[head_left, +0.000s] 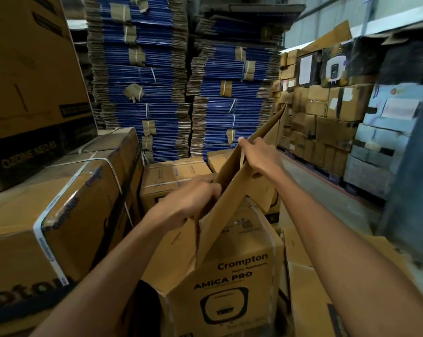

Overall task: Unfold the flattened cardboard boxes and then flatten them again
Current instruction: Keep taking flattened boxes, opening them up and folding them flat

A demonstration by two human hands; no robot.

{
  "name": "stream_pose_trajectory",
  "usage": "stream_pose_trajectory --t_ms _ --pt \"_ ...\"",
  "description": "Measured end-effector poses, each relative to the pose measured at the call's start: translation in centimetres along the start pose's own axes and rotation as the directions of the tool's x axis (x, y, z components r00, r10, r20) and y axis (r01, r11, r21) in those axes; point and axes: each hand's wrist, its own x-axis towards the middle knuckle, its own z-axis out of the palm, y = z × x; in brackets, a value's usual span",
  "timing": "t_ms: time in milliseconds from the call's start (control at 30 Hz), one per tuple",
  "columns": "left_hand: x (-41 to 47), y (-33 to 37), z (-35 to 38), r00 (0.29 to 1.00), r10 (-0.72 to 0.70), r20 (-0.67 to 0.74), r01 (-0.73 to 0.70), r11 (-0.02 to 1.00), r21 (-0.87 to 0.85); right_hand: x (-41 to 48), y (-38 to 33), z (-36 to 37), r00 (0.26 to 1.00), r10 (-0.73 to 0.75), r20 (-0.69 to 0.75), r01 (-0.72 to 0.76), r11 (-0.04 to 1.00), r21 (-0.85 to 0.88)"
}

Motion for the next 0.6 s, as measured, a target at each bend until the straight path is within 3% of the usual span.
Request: stream_pose_trajectory --t_ms 100,200,267,300,400,500,600 --pt "0.5 -1.1 0.2 0.998 0.029 0.056 -0.026 0.998 -0.053 0.3 -0.2 0.2 0.996 0.081 0.037 -0.083 0.995 0.047" --pt "-0.7 -3.8 0.2 0.960 0.129 0.249 -0.096 0.985 -0.140 1.0 0.1 -0.4 0.994 0.100 0.048 -0.105 0.990 0.093" --pt "-2.4 -6.3 0.8 0.915 0.175 0.363 -0.172 0.984 -0.041 1.5 0.5 -0.6 0.994 0.110 0.024 -0.112 0.989 0.101" --pt "-2.8 -8.0 1.3 0.926 0.160 0.341 -0.198 0.977 0.079 1.8 0.7 -0.5 0.993 0.119 0.020 -0.121 0.986 0.116" --pt "-2.1 -12.0 2.8 0.985 0.164 0.044 -0.168 0.906 0.389 2.4 1.0 -0.3 0.994 0.100 0.037 -0.105 0.968 0.227" --pt "0.1 -13.6 3.5 0.950 0.113 -0.290 -0.029 0.960 0.277 2.1 1.3 0.4 0.996 0.072 0.051 -0.086 0.908 0.410" --pt "2.1 -11.8 3.9 0.891 0.146 -0.430 -0.051 0.973 0.225 -0.2 1.3 1.0 0.999 0.037 0.015 -0.040 0.851 0.523"
